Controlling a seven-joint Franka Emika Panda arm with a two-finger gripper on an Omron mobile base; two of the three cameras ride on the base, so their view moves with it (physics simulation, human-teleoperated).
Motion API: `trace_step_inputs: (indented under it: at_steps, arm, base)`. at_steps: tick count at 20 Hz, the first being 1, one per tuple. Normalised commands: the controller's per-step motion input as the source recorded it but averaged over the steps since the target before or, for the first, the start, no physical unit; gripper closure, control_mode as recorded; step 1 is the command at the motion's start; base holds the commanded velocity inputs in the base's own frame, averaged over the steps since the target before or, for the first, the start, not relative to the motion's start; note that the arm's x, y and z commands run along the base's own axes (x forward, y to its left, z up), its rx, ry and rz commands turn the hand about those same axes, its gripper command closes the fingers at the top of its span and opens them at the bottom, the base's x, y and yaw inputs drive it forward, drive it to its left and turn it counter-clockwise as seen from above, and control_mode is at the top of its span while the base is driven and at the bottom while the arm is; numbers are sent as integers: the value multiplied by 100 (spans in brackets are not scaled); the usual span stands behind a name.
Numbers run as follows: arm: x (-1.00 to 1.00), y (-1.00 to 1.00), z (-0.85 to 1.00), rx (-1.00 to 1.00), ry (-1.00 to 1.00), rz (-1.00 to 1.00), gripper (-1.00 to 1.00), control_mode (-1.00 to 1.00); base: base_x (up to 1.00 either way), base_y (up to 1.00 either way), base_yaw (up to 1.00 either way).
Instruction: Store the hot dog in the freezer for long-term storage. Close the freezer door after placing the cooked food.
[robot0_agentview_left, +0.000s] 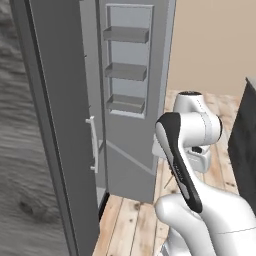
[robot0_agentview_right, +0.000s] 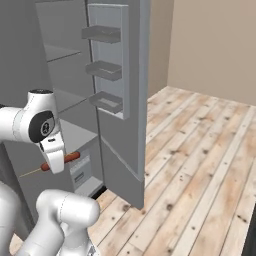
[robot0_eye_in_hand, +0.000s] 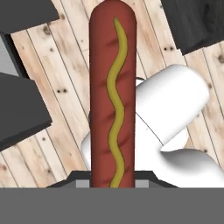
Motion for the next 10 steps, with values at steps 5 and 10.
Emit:
trace_step_inputs:
  at_steps: [5,10]
  arm:
    - [0,0,0,0,0,0,100,100]
    - [0,0,0,0,0,0,100,100]
  base:
    - [51,0,-2]
    - [66,1,0]
